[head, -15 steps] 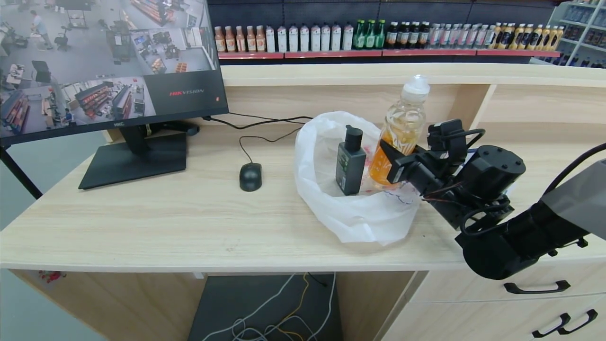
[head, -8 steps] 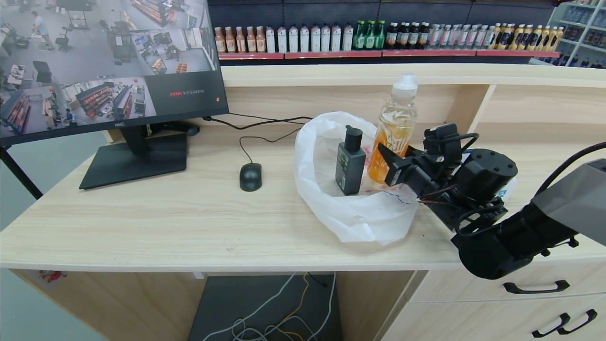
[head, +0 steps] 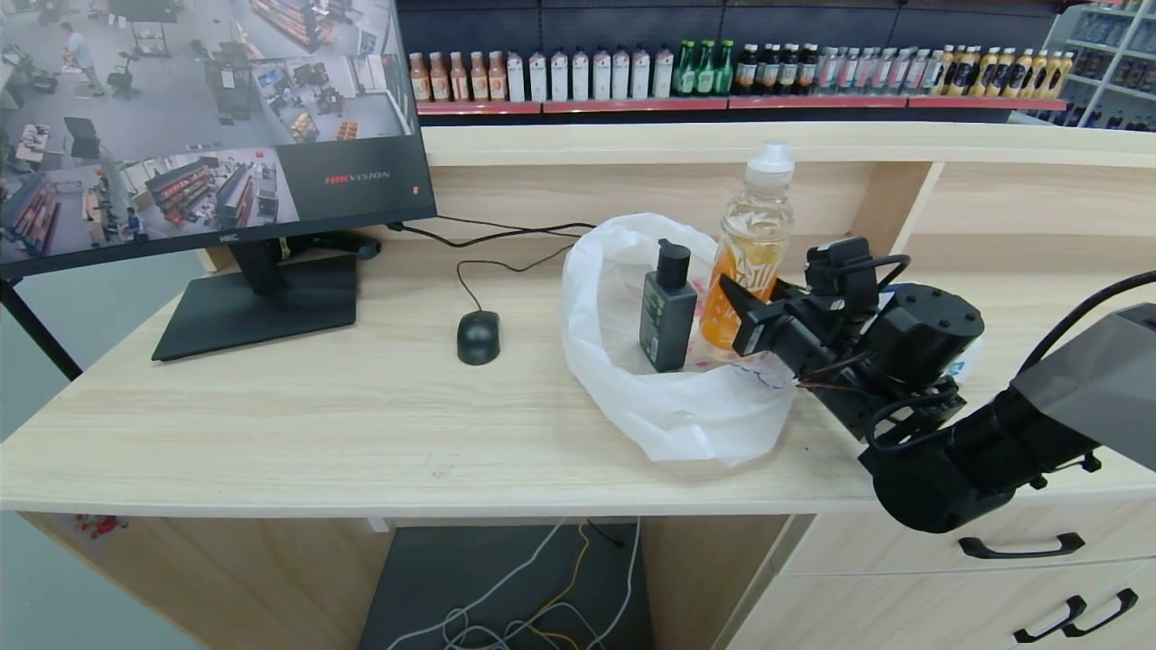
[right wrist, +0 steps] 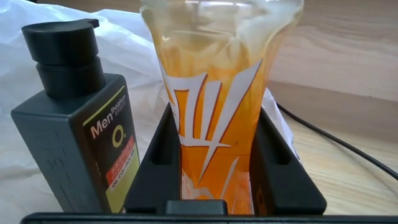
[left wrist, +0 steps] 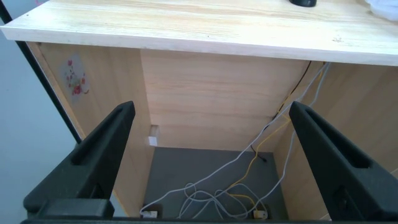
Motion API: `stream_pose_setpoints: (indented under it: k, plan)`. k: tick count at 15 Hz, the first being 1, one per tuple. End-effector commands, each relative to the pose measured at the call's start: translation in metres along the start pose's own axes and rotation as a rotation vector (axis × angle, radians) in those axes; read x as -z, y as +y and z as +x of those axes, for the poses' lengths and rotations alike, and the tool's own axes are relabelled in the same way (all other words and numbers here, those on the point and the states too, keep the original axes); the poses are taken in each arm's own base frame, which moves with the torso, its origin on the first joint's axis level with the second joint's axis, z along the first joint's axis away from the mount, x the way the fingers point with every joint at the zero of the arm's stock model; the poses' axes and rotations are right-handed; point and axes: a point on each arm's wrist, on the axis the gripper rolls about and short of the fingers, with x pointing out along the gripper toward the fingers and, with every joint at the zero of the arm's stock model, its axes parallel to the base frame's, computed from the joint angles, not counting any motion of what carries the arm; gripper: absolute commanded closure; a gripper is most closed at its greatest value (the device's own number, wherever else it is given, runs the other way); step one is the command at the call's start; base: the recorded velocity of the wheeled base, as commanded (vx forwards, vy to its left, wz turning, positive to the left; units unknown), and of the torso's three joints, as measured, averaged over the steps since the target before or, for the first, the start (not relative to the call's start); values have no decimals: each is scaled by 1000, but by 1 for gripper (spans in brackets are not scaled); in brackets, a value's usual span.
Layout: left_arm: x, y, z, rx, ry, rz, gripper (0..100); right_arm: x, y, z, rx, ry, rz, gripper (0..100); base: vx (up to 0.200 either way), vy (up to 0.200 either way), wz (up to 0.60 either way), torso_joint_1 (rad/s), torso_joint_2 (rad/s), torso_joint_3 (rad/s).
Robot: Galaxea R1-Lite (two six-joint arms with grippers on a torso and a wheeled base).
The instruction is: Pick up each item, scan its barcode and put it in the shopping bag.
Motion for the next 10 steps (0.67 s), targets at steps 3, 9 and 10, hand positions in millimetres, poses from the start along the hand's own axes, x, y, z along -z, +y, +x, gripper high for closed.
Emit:
stream_pose_setpoints:
  k: [3, 9, 10]
  plan:
    - [0, 0, 0, -1, 0, 0, 0, -6, -1, 3, 5, -27, 7, 0, 0, 0, 0, 0, 0, 0]
    - [0, 0, 0, -1, 0, 0, 0, -11, -1, -14, 13, 3, 30, 0, 0, 0, 0, 0, 0, 0]
    - [0, 0, 0, -1, 0, 0, 0, -17, -2, -18, 13, -3, 32, 0, 0, 0, 0, 0, 0, 0]
